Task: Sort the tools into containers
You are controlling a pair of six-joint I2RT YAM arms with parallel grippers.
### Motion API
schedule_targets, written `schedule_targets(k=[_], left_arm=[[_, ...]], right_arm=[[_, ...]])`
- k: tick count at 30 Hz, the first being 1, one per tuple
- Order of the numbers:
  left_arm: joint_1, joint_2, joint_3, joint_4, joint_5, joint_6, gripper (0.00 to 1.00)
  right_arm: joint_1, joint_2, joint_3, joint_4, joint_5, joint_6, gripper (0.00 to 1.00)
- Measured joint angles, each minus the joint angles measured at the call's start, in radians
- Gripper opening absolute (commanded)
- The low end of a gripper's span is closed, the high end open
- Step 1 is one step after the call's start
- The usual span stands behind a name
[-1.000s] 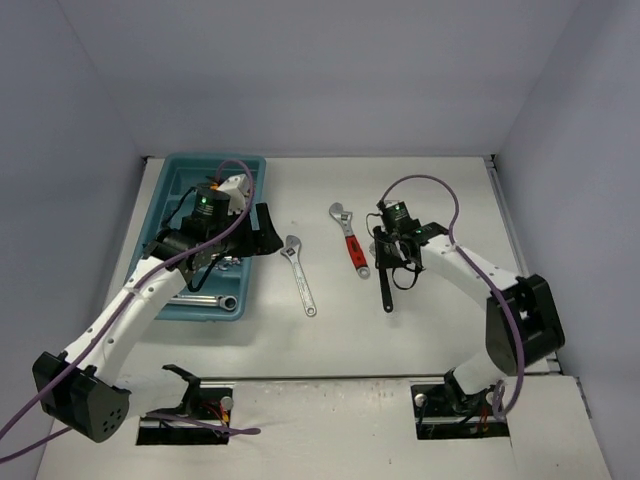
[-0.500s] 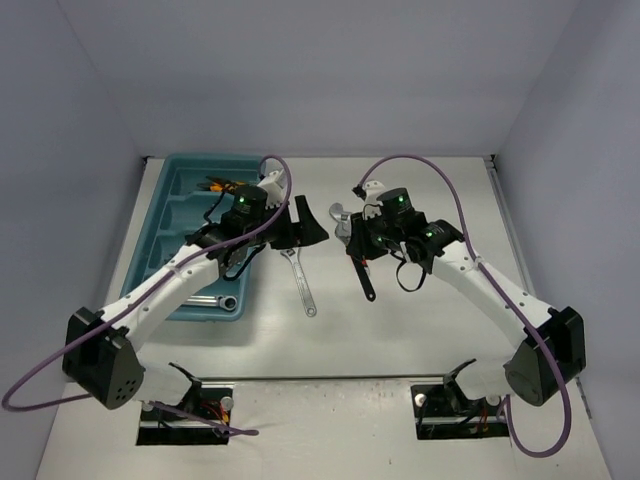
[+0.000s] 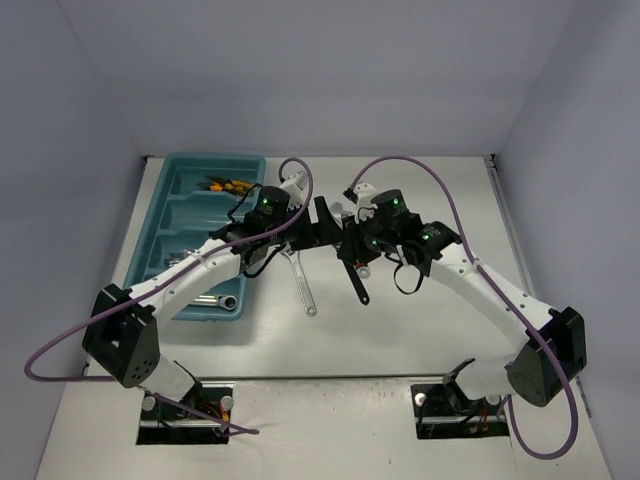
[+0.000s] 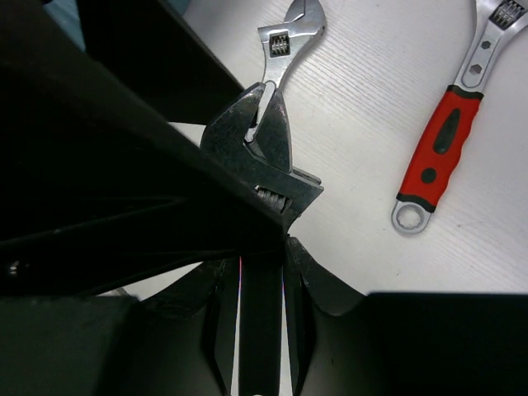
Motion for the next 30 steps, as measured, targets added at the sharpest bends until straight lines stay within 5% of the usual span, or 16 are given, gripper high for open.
schedule_targets(k=[4, 10, 15, 20, 22, 30], left_arm=[[-0.002, 0.018, 0.0, 0.038, 0.0, -0.035, 0.53], [-0.006, 0.032, 0.0, 0.063, 0.003, -0.085, 0.0], [-0.008, 0.032, -0.001, 0.085, 0.012, -0.108, 0.0], [-0.002, 0.031, -0.003, 0.092, 0.011, -0.117, 0.0], [0.007, 0.031, -0.006, 0.089, 0.011, -0.117, 0.0], [0.247, 0.023, -0.007, 0.068, 0.035, -0.117, 0.0]], right_arm=[[0.013, 0.0, 0.0, 0.016, -0.003, 0.003, 0.0], [0.019, -0.006, 0.0, 0.035, -0.004, 0.008, 0.0], [0.019, -0.008, 0.0, 0.039, -0.004, 0.011, 0.07], [0.019, -0.008, 0.0, 0.051, 0.005, 0.016, 0.66], [0.019, -0.008, 0.0, 0.066, 0.014, 0.011, 0.8], [0.014, -0.064, 0.0, 0.082, 0.111, 0.016, 0.89]])
